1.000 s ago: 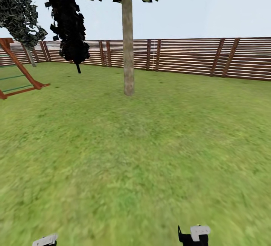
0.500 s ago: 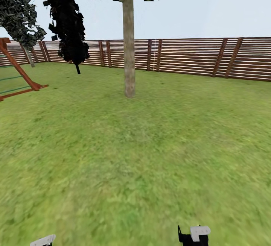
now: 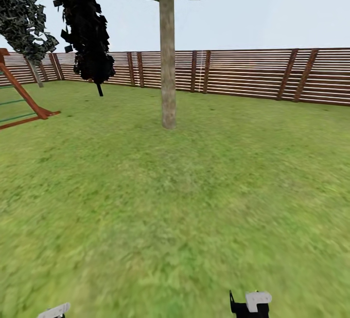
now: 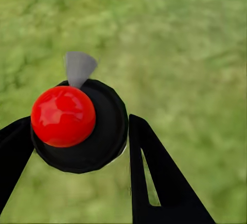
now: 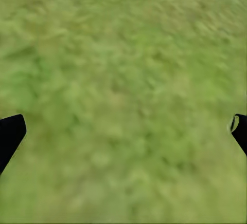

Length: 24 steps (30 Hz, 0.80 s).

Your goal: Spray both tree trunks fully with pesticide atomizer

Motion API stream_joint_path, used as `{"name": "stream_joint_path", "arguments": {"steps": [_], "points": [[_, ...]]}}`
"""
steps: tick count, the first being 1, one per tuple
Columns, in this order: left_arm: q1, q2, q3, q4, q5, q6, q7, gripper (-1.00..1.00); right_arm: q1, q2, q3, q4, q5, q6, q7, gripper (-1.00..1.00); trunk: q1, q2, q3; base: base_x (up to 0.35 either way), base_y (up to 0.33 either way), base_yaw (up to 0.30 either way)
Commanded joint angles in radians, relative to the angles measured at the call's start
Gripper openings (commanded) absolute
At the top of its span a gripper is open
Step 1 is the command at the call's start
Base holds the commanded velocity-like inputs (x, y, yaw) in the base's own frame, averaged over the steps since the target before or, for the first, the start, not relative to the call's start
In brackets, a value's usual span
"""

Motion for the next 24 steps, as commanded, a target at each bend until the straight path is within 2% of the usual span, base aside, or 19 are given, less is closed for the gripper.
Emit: {"name": "stream_joint_path", "arguments": {"steps": [1, 24], "points": [[-0.001, -0.001, 0.009, 0.001, -0.008, -0.004, -0.004, -1.0, -0.001, 0.0, 0.009, 0.0, -0.007, -0.002, -0.003, 1.0, 0.0, 0.0, -0.001, 0.338, 0.076, 0.0], [-0.001, -0.004, 0.007, 0.002, -0.008, -0.004, -0.008, -1.0, -0.001, 0.001, 0.009, 0.0, -0.007, -0.001, -0.003, 1.0, 0.0, 0.0, -0.001, 0.339, 0.076, 0.0]]}}
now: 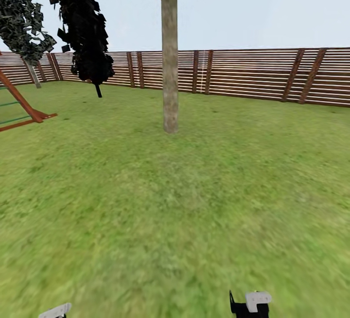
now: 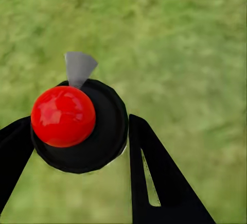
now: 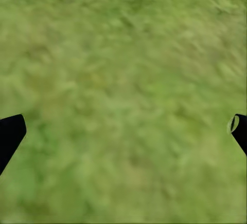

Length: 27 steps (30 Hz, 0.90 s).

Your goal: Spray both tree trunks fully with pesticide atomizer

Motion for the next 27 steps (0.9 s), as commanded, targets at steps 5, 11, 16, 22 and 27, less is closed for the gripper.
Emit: {"name": "stream_joint_path", "arguments": {"steps": [5, 11, 16, 22, 27], "points": [[-0.001, -0.001, 0.009, 0.002, -0.008, -0.004, -0.004, -1.0, 0.004, -0.003, 0.008, 0.0, -0.007, -0.002, -0.003, 1.0, 0.0, 0.0, -0.001, 0.338, 0.077, 0.0], [-0.001, -0.001, 0.009, 0.002, -0.008, -0.004, -0.004, -1.0, 0.018, -0.001, 0.009, 0.0, -0.007, -0.002, -0.003, 1.0, 0.0, 0.0, -0.001, 0.338, 0.077, 0.0], [-0.001, -0.001, 0.009, 0.001, -0.008, -0.004, -0.004, -1.0, 0.019, -0.001, 0.009, 0.0, -0.007, -0.002, -0.003, 1.0, 0.0, 0.0, -0.001, 0.339, 0.077, 0.0], [-0.001, -0.001, 0.009, 0.002, -0.008, -0.004, -0.004, -1.0, 0.019, -0.001, 0.009, 0.0, -0.007, -0.002, -0.003, 1.0, 0.0, 0.0, -0.001, 0.338, 0.077, 0.0], [-0.001, -0.001, 0.009, 0.002, -0.008, -0.004, -0.004, -1.0, 0.019, -0.001, 0.009, 0.0, -0.007, -0.002, -0.003, 1.0, 0.0, 0.0, -0.001, 0.338, 0.076, 0.0]]}}
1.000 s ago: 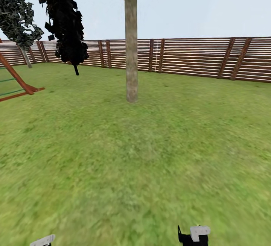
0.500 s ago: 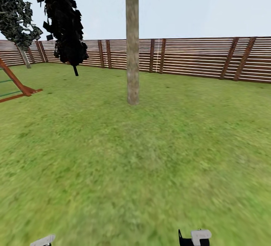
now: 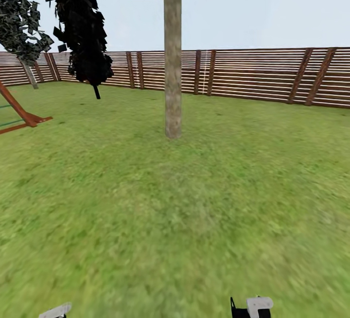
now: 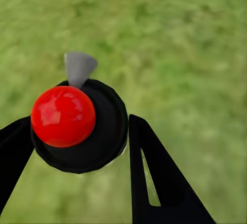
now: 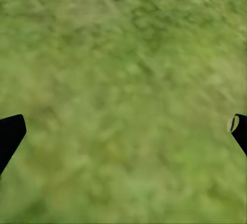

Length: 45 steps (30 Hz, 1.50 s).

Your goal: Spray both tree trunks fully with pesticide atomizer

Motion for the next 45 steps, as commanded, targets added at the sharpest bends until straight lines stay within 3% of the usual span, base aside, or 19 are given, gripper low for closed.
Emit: {"name": "stream_joint_path", "arguments": {"steps": [1, 45], "points": [[-0.001, 0.0, 0.009, 0.001, -0.008, -0.004, -0.005, -1.0, -0.001, 0.0, 0.009, 0.0, -0.007, -0.002, -0.003, 1.0, 0.0, 0.0, -0.001, 0.339, 0.076, 0.0], [-0.001, 0.0, 0.008, 0.001, -0.01, -0.004, -0.005, -1.0, 0.0, 0.0, 0.008, 0.0, -0.007, -0.002, -0.003, 1.0, 0.0, 0.0, -0.001, 0.339, 0.076, -0.013]]}}
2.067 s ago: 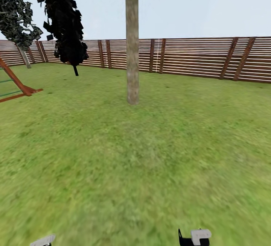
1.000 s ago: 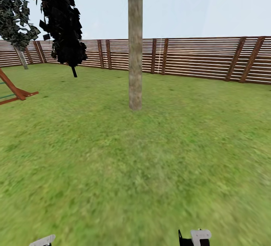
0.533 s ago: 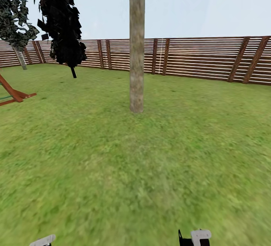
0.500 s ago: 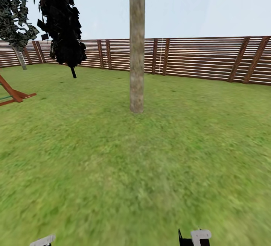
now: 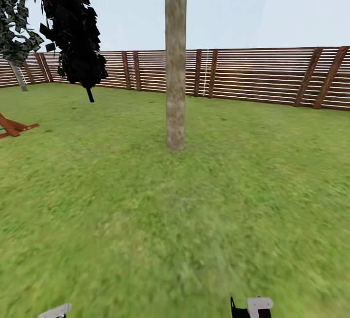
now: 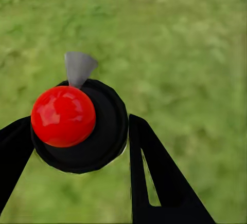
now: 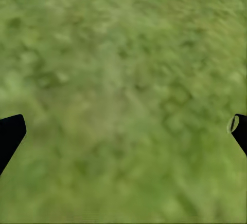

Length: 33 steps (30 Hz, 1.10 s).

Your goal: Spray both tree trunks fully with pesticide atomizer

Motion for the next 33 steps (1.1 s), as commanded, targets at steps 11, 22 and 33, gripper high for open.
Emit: {"name": "stream_joint_path", "arguments": {"steps": [11, 22, 33], "points": [[-0.001, 0.0, 0.009, 0.001, -0.008, -0.004, -0.005, -1.0, -0.001, 0.0, 0.009, 0.001, -0.007, -0.002, -0.003, 1.0, 0.0, 0.0, -0.001, 0.338, 0.004, 0.0], [-0.001, 0.0, 0.009, 0.001, -0.008, -0.004, -0.005, -1.0, 0.0, -0.001, 0.009, 0.001, -0.006, -0.002, -0.002, 1.0, 0.0, 0.0, -0.001, 0.339, 0.0, 0.0], [-0.001, 0.0, 0.009, 0.001, -0.008, -0.004, -0.005, -1.0, 0.001, -0.006, 0.009, 0.001, -0.006, -0.002, -0.001, 1.0, 0.0, 0.0, -0.001, 0.339, 0.0, 0.0]]}}
